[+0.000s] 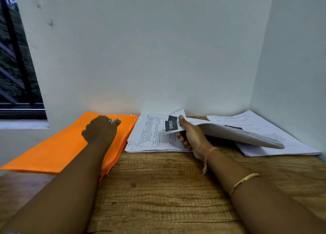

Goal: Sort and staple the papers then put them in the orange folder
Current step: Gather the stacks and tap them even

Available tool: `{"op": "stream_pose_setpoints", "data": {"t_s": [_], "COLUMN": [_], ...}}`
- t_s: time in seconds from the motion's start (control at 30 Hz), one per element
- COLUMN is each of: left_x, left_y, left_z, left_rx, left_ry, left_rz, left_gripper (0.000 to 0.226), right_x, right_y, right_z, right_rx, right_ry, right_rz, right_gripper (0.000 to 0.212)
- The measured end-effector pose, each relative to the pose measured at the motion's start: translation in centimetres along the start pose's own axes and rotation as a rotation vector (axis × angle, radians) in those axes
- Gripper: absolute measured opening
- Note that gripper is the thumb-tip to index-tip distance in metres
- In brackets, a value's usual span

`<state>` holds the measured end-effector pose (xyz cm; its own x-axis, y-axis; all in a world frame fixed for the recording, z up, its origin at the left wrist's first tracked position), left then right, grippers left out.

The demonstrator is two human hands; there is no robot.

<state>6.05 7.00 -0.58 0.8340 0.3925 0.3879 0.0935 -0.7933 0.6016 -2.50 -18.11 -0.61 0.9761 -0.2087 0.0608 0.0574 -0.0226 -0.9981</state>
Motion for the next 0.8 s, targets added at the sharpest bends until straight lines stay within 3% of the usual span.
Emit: {"op": "stream_pose_setpoints", "data": {"t_s": [0.2, 0.33, 0.4, 0.43, 0.5, 0.57, 0.63, 0.8], "left_x": [-0.2, -1.0, -1.9, -2.6, -5.0, -7.4, -8.8, -7.9], "left_y": [-2.0, 0.2, 2.7, 4.3, 7.1, 9.2, 9.9, 9.3], "left_z": [1.1, 0.2, -0.3, -0.5, -0.6, -0.1, 0.6, 1.4], "left_rx": [0.227, 0.283, -0.008, -0.246, -0.615, -0.752, -0.722, -0.88], "left_ry": [-0.179, -0.118, 0.009, -0.024, -0.306, -0.615, -0.773, -0.64], "left_rz": [-0.148, -0.04, 0.216, 0.344, 0.451, 0.442, 0.388, 0.115], "left_gripper": [0.042, 0.058, 0.057, 0.056, 0.059, 0.049, 0.037, 0.039], "right_x": [0.1, 0.0, -0.2, -0.2, -0.3, -0.3, -0.4, -0.6], "right_y": [0.2, 0.0, -0.3, -0.5, -0.7, -0.5, -0.2, -0.2], "right_z": [0.0, 0.1, 0.1, 0.1, 0.2, 0.4, 0.5, 1.1], "right_rx": [-0.012, -0.023, -0.02, -0.011, 0.006, -0.011, -0.058, -0.118], "right_ry": [-0.01, -0.016, -0.013, -0.009, -0.01, -0.028, -0.067, -0.3], "right_rz": [0.006, 0.007, -0.008, -0.02, -0.018, 0.016, 0.065, 0.106], "right_gripper": [0.038, 0.036, 0.038, 0.039, 0.043, 0.052, 0.062, 0.075]}}
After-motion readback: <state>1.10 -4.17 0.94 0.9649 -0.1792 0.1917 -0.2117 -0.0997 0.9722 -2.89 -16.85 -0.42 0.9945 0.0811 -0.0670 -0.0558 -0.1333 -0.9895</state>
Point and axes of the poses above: each hand's wrist, its own x-axis towards the middle knuckle, its own z-axis out of the palm, y = z × x, the point moved 3 cm from there along x, towards the middle knuckle, and after that the axes turned 1 degree about -x, right-handed, at the moved point
